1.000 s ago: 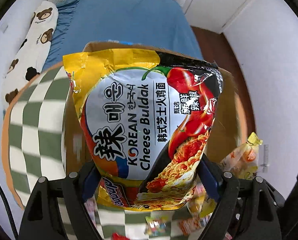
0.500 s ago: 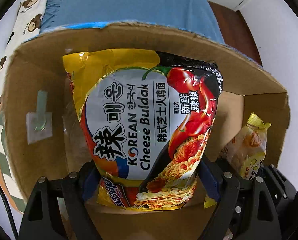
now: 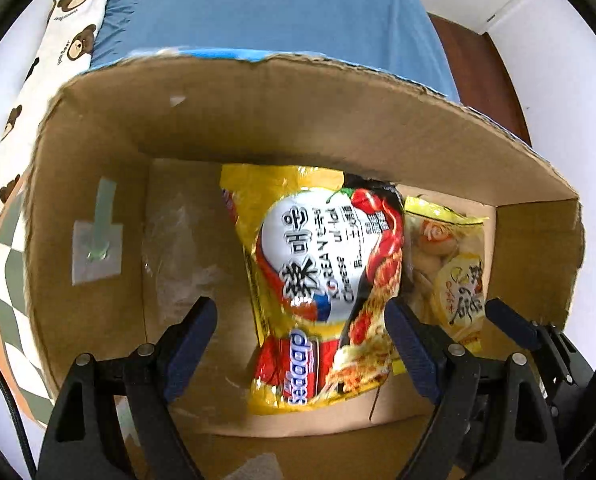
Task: Organize snacks
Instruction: 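Carry both packs into the cardboard box and open both tools, then grasp the cookie packet with left tool while right grasps white wafer packet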
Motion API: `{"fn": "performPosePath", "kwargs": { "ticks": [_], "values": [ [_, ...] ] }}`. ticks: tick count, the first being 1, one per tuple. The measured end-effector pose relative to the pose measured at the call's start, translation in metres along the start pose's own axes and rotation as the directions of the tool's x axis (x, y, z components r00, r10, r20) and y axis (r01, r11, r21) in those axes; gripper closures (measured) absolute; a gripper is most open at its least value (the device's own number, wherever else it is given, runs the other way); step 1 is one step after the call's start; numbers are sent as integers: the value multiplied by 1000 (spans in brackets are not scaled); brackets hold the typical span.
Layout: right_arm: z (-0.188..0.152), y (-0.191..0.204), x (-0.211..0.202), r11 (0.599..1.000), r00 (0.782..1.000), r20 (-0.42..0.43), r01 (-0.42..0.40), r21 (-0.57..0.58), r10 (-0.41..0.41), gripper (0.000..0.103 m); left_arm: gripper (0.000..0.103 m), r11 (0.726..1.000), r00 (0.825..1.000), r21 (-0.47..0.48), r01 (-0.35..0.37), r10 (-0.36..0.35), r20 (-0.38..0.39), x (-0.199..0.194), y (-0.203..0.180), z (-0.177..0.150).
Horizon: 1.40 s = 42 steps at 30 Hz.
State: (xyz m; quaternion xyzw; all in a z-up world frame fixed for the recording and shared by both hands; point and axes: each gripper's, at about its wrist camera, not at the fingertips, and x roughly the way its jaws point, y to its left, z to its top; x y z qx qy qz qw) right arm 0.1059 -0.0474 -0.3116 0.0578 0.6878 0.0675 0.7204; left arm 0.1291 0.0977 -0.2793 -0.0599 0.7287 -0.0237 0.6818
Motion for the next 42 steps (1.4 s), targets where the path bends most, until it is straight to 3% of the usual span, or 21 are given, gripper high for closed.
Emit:
{"fn": "performPosePath", "kwargs": {
  "ticks": [2, 7, 12, 16, 24, 27, 32, 35, 38, 42],
  "values": [
    [-9, 1, -8, 1000, 1000, 15, 3, 1, -3, 23, 17, 1000, 1000, -9, 7, -7, 17, -3, 2, -7],
    [-38, 2, -39, 1000, 997, 77, 9, 14, -10, 23, 17, 1000, 994, -21, 12, -9, 107, -29, 5, -59],
    [-63, 9, -74, 1000, 987, 157, 21, 20, -24, 23, 17, 1000, 975, -14, -10, 13, 222, -59, 4, -121],
    [-78, 25, -102, 999, 976, 215, 33, 20, -36, 23, 17, 1000, 958, 6, -16, 13, 288, -105, 0, -169],
    [-131, 39, -152, 1000, 960, 280, 2, 23, -8, 23, 17, 1000, 935, 17, -24, 17, 355, -166, 8, -196],
    [-152, 42, -157, 999, 959, 283, -26, 34, 15, 23, 17, 1000, 932, 1, -24, 22, 362, -156, 23, -193],
    [-194, 41, -136, 995, 972, 231, -68, 67, 51, 23, 17, 997, 935, -18, -76, 77, 345, -131, 53, -229],
    [-216, 34, -99, 990, 984, 159, -92, 104, 75, 23, 17, 992, 950, -42, -116, 124, 288, -98, 77, -248],
    [-229, 28, -63, 985, 991, 100, -104, 140, 91, 24, 17, 993, 978, -78, -88, 101, 183, -57, 97, -252],
    [-234, 25, -18, 983, 996, 57, -78, 166, 69, 34, 17, 995, 989, -72, -61, 70, 133, -14, 92, -243]
  ]
}}
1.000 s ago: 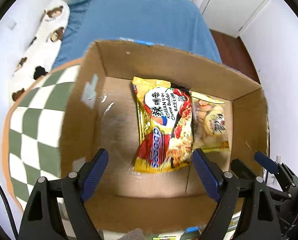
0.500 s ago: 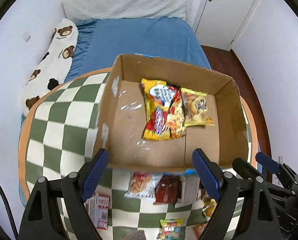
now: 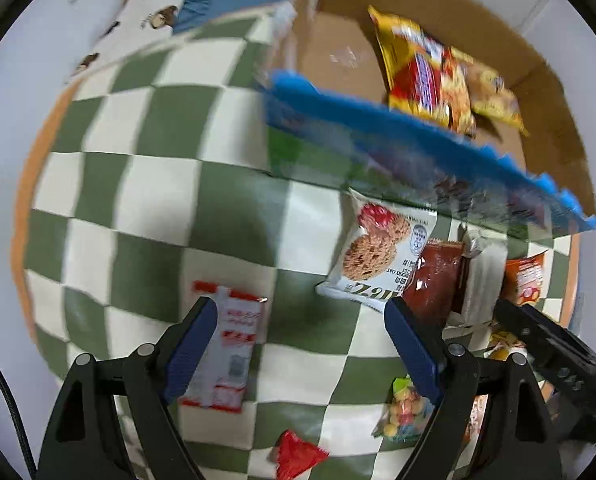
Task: Organize snacks
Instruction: 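Grasp the cookie packet with left tool while right grasps white wafer packet, then carry both packets into the box and open both tools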
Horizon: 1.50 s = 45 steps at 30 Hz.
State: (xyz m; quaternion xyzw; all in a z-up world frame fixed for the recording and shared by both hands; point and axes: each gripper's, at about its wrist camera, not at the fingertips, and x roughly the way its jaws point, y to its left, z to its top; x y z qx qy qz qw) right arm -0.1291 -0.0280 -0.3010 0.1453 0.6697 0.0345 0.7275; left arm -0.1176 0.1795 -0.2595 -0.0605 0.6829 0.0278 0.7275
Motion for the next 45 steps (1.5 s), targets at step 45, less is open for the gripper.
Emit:
{"fn": "performPosePath", "kwargs": {
  "ticks": [45],
  "values": [
    [-141, -68, 18, 999, 995, -99, 12, 37, -9, 46, 54, 1000, 995, 15, -19, 20, -94, 60, -20, -107]
  ]
}}
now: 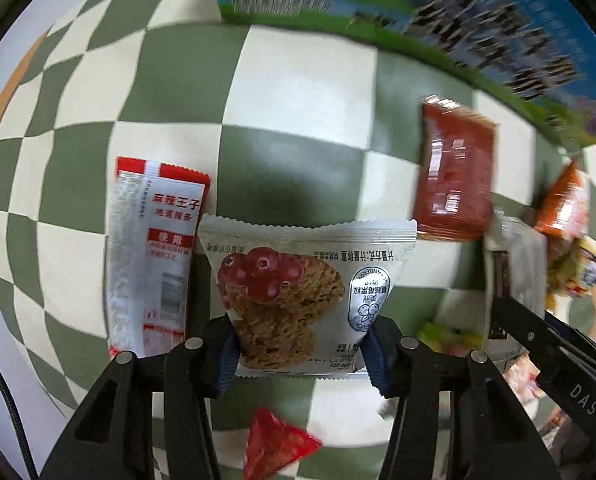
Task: Organize snacks
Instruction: 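Carry both packets into the box and open both tools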
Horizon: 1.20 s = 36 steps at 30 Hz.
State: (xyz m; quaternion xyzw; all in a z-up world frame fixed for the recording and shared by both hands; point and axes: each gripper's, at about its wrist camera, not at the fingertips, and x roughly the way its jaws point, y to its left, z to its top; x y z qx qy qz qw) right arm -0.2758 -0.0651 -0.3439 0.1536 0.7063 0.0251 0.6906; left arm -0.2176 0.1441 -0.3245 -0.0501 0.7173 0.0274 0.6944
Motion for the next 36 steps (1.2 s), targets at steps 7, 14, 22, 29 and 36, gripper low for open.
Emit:
{"fn": "performPosePath", "kwargs": {
  "ticks": [7, 14, 22, 29, 36],
  "values": [
    [8, -10, -72, 992, 990, 63, -124, -32, 126, 47, 54, 994, 992, 38, 99, -102, 70, -69, -7, -2],
    [56, 16, -157, 979, 962, 185, -194, -59, 201, 47, 54, 980, 969, 98, 172, -186, 163, -163, -31, 61],
    [173, 71, -184, 992, 919, 373, -107, -70, 126, 47, 54, 987, 966, 113, 118, -140, 219, -181, -61, 178],
    [280, 81, -154, 995, 908, 418, 74, -66, -40, 47, 54, 995, 989, 93, 38, -51, 141, -135, -65, 275],
    [336, 76, -116, 986, 912, 391, 157, -49, -126, 47, 54, 996, 996, 94, -5, -4, 90, -97, -59, 326]
  ]
}}
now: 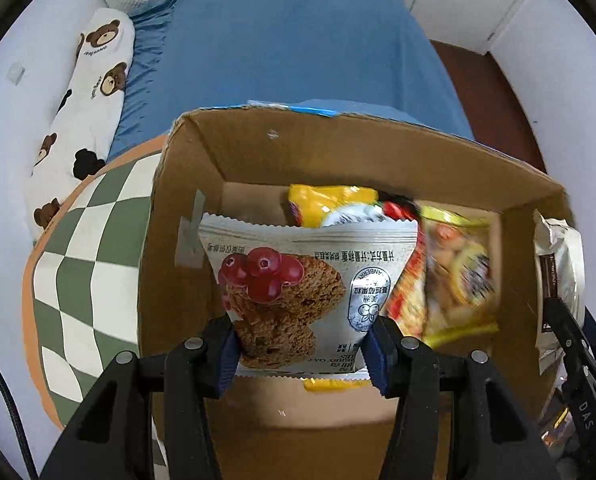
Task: Organize snacks
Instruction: 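Carry both packets into the box and open both tools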
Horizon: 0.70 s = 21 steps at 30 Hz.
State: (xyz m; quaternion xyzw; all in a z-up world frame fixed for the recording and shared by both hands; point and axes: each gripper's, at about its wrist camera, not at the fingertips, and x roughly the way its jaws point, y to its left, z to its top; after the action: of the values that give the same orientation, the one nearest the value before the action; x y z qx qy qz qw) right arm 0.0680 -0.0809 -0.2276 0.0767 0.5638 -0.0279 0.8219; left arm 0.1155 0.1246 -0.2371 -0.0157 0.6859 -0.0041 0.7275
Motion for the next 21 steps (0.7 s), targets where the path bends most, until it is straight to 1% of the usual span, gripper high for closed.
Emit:
{"fn": "performPosePath", "kwargs": {
  "ticks": [2, 3, 4, 5, 6, 8, 11, 13, 16, 21],
  "values": [
    [6, -2, 19, 1000, 999, -50, -4, 9, 4, 44, 53, 1000, 999, 3, 13, -13, -29, 12, 2, 7],
    [7, -4, 27, 1000, 997, -76, -6, 24, 8, 40, 50, 1000, 999, -3, 24, -24, -36, 15, 4, 11],
    [8, -5, 32, 999, 997, -80, 9, 31, -6, 31, 40, 999, 999, -8, 31, -31, -36, 18, 5, 13],
    [7, -5, 33, 1000, 997, -80, 7, 26, -4, 27, 25, 999, 998, -28, 32, -34, -48, 20, 7, 14],
    [5, -5, 34, 1000, 996, -86, 2, 28, 1, 24, 19, 999, 999, -32, 30, -31, -43, 21, 9, 14],
    [3, -5, 35, 1000, 996, -88, 3, 29, -1, 23, 19, 999, 999, -35, 33, -34, -30, 21, 11, 13],
    [2, -3, 39, 1000, 995, -99, 11, 20, -9, 22, 19, 998, 998, -49, 50, -52, -39, 23, 13, 10],
    [0, -2, 39, 1000, 995, -100, 15, 17, -13, 22, 19, 998, 999, -42, 41, -42, -35, 21, 11, 6],
    [-3, -2, 34, 1000, 994, -108, 12, 27, -9, 22, 19, 998, 998, -37, 51, -51, -22, 14, 4, -7],
    [-15, 3, 19, 1000, 994, -112, 7, 11, -6, 22, 19, 999, 998, -16, 43, -43, 39, -5, -4, -33]
  ]
}}
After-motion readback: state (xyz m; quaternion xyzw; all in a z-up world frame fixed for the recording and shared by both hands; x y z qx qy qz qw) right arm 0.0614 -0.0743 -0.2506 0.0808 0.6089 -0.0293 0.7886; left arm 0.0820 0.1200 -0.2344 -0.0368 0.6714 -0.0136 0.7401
